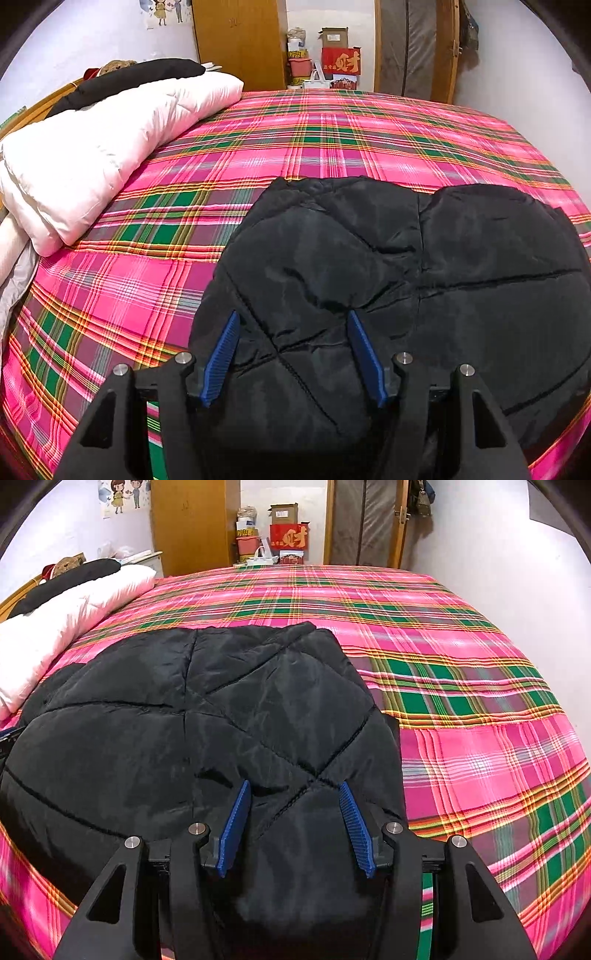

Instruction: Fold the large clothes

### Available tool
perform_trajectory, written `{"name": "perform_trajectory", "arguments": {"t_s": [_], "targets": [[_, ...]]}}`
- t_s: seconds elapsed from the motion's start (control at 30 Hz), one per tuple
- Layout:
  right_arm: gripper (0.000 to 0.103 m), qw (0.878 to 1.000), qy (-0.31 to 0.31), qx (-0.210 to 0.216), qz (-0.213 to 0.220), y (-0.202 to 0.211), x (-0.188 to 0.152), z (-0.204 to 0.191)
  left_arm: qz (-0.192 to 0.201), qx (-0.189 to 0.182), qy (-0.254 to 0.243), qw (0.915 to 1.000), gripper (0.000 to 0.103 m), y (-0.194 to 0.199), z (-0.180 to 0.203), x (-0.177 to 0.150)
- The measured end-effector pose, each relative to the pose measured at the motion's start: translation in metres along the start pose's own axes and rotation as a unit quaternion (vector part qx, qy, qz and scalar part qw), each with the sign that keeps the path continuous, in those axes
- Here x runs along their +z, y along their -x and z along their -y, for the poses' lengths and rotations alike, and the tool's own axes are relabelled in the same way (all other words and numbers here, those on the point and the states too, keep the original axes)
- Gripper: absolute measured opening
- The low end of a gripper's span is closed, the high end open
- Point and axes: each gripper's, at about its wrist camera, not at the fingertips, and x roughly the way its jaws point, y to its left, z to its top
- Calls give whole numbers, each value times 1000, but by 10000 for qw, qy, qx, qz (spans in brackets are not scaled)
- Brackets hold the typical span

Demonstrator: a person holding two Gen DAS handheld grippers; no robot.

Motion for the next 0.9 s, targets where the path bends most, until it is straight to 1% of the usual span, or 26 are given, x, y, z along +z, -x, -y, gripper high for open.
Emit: {"name": "perform_trajectory", "arguments": {"t_s": [0.17, 0.2, 0.23, 0.27, 0.33, 0.4, 0.43, 0.5, 0.6, 0.63, 0.7, 0.73, 0.77, 0.8, 0.9], "targets": [[52, 9994, -182, 111, 261, 21, 5, 8, 93, -103, 101, 9999, 63, 10, -7, 4], [54, 9992, -221, 123, 308, 25, 5, 11, 128, -125, 129, 9998, 63, 13, -9, 5], [59, 9991, -250, 136, 311, 26, 5, 14, 165, -134, 162, 9996, 63, 16, -12, 6], [62, 9991, -261, 141, 305, 25, 5, 16, 188, -134, 191, 9996, 63, 17, -16, 6], [63, 9992, -329, 36, 203, 20, 2, 23, 137, -123, 240, 9995, 63, 15, -23, 5], [63, 9988, -487, 48, 45, 11, -2, 34, -54, -117, 316, 9994, 63, 6, -33, 0], [63, 9983, -569, 85, -75, 5, -4, 39, -163, -188, 352, 9991, 64, 1, -37, -2], [67, 9970, -733, 168, -200, -3, -9, 46, -304, -368, 473, 9977, 70, -7, -44, -7], [70, 9949, -905, 340, -284, -9, -13, 54, -367, -547, 656, 9957, 73, -11, -51, -10], [73, 9944, -943, 353, -333, -12, -13, 56, -388, -587, 697, 9951, 73, -12, -52, -11], [73, 9936, -1002, 364, -378, -10, -13, 56, -477, -700, 958, 9918, 72, -8, -57, -10], [73, 9938, -998, 344, -337, -3, -11, 55, -471, -779, 1084, 9899, 71, -4, -60, -9], [73, 9944, -955, 348, -284, 2, -11, 54, -372, -871, 1152, 9888, 71, 4, -62, -8], [73, 9947, -932, 362, -250, 6, -11, 54, -280, -894, 1134, 9891, 71, 9, -62, -8], [73, 9948, -921, 420, -112, 20, -15, 54, -235, -811, 1004, 9914, 71, 13, -57, -11]]}}
